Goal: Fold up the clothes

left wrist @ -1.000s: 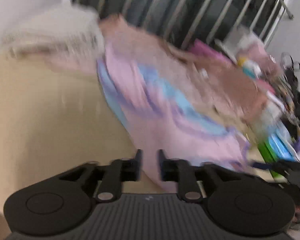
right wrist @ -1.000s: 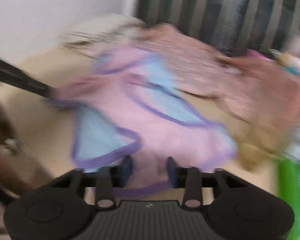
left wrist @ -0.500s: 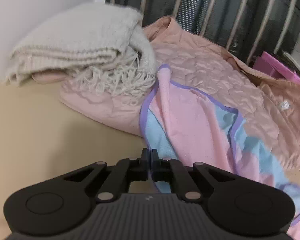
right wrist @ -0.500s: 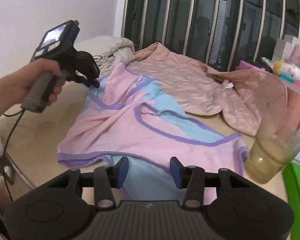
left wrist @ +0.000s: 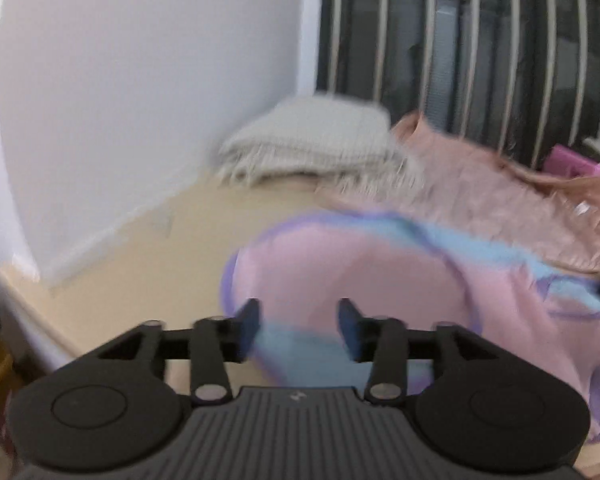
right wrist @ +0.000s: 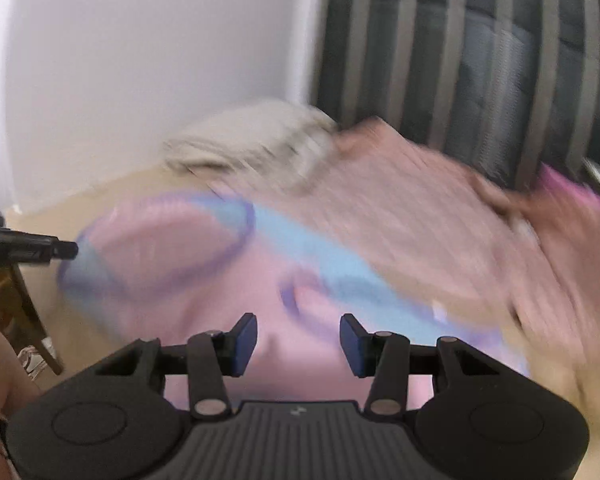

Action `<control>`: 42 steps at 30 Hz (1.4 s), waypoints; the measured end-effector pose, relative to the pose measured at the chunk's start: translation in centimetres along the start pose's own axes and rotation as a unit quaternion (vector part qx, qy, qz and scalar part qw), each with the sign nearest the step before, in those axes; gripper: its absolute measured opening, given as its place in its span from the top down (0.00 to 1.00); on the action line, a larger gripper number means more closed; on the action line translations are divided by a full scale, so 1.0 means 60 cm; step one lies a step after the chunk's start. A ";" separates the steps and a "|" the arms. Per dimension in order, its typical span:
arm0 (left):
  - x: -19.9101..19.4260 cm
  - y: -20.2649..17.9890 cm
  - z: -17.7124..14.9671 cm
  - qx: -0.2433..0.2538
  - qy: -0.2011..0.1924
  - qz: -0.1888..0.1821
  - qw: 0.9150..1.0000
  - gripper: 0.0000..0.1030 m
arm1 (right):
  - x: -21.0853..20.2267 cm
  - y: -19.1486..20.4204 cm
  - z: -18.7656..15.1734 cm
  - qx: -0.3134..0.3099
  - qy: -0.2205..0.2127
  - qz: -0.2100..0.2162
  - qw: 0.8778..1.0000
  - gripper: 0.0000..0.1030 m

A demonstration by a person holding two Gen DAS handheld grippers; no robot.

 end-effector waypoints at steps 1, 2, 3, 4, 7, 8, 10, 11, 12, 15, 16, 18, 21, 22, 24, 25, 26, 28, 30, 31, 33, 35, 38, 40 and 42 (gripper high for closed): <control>0.010 -0.005 0.002 0.008 0.010 -0.018 1.000 0.51 | 0.026 0.009 0.034 -0.013 -0.007 0.014 1.000 0.54; 0.022 -0.010 0.004 0.016 0.021 -0.036 0.999 0.51 | 0.058 0.013 0.068 -0.013 -0.010 0.027 0.999 0.50; 0.033 -0.015 0.005 0.024 0.033 -0.055 0.998 0.51 | 0.095 0.016 0.099 -0.005 -0.003 0.041 0.999 0.50; 0.043 -0.018 0.000 0.016 0.051 -0.082 0.995 0.51 | 0.139 0.020 0.127 0.002 0.014 0.056 0.998 0.50; 0.058 -0.018 -0.024 0.026 0.088 -0.090 0.992 0.51 | 0.267 0.035 0.170 -0.010 0.080 0.060 0.995 0.53; 0.058 -0.015 -0.030 0.038 0.085 -0.080 0.992 0.51 | 0.305 0.038 0.173 -0.015 0.105 0.048 0.993 0.57; 0.054 -0.007 -0.039 0.059 0.074 -0.065 0.993 0.50 | 0.363 0.042 0.172 -0.019 0.143 0.028 0.989 0.61; 0.050 -0.002 -0.043 0.068 0.067 -0.060 0.994 0.49 | 0.381 0.045 0.169 -0.018 0.155 0.028 0.987 0.70; 0.048 0.006 -0.043 0.067 0.067 -0.062 0.994 0.48 | 0.395 0.049 0.164 -0.018 0.164 0.034 0.986 0.92; 0.050 0.034 -0.038 0.059 0.073 -0.055 0.994 0.46 | 0.414 0.047 0.160 -0.004 0.153 0.021 0.988 0.94; 0.052 0.044 -0.035 0.056 0.075 -0.050 0.994 0.46 | 0.399 0.044 0.160 0.000 0.146 0.014 0.989 0.93; 0.042 0.059 -0.031 0.034 0.078 -0.059 0.995 0.46 | 0.322 0.034 0.153 0.009 0.106 0.021 0.994 0.75; 0.001 0.048 -0.024 -0.005 0.062 -0.177 0.982 0.45 | 0.175 0.013 0.114 0.032 0.038 0.044 0.998 0.40; -0.007 0.034 -0.026 -0.001 0.066 -0.215 0.974 0.43 | 0.123 0.014 0.083 0.035 0.030 0.056 0.997 0.41; -0.014 -0.001 -0.036 0.030 0.084 -0.263 0.961 0.42 | 0.034 0.031 0.016 0.017 0.026 0.074 0.997 0.41; -0.013 -0.014 -0.041 0.049 0.088 -0.269 0.958 0.43 | -0.002 0.043 -0.014 -0.001 0.021 0.079 0.997 0.41; -0.010 -0.021 -0.047 0.067 0.092 -0.263 0.958 0.43 | -0.037 0.055 -0.043 -0.023 0.014 0.082 0.996 0.41; -0.004 -0.029 -0.058 0.096 0.092 -0.249 0.959 0.44 | -0.081 0.065 -0.092 -0.045 0.011 0.067 0.997 0.42; -0.004 -0.027 -0.065 0.113 0.086 -0.239 0.961 0.45 | -0.096 0.053 -0.128 -0.026 0.025 0.036 0.999 0.43; -0.006 -0.024 -0.067 0.119 0.082 -0.237 0.961 0.45 | -0.096 0.043 -0.143 -0.006 0.035 0.025 0.999 0.46; -0.010 -0.019 -0.070 0.132 0.077 -0.234 0.960 0.45 | -0.100 0.020 -0.167 0.025 0.045 0.015 0.999 0.72; -0.010 -0.009 -0.071 0.130 0.075 -0.235 0.960 0.44 | -0.108 -0.015 -0.183 0.054 0.054 -0.009 0.997 0.72; -0.013 0.002 -0.070 0.109 0.091 -0.259 0.956 0.44 | -0.129 -0.035 -0.170 0.083 0.042 -0.033 0.995 0.69; -0.013 0.005 -0.066 0.090 0.107 -0.282 0.949 0.44 | -0.146 -0.007 -0.141 0.087 0.000 0.013 0.996 0.69; -0.010 0.002 -0.062 0.082 0.114 -0.290 0.947 0.47 | -0.135 0.032 -0.125 0.103 -0.013 0.062 0.993 0.71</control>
Point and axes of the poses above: each gripper's, at about its wrist camera, not at the fingertips, and x roughly the way its jaws point, y to its left, z to its top, the point moved 7 cm from there along x, roughly the way its jaws point, and after that the axes turned 2 degrees about z, right-handed, at the moved point
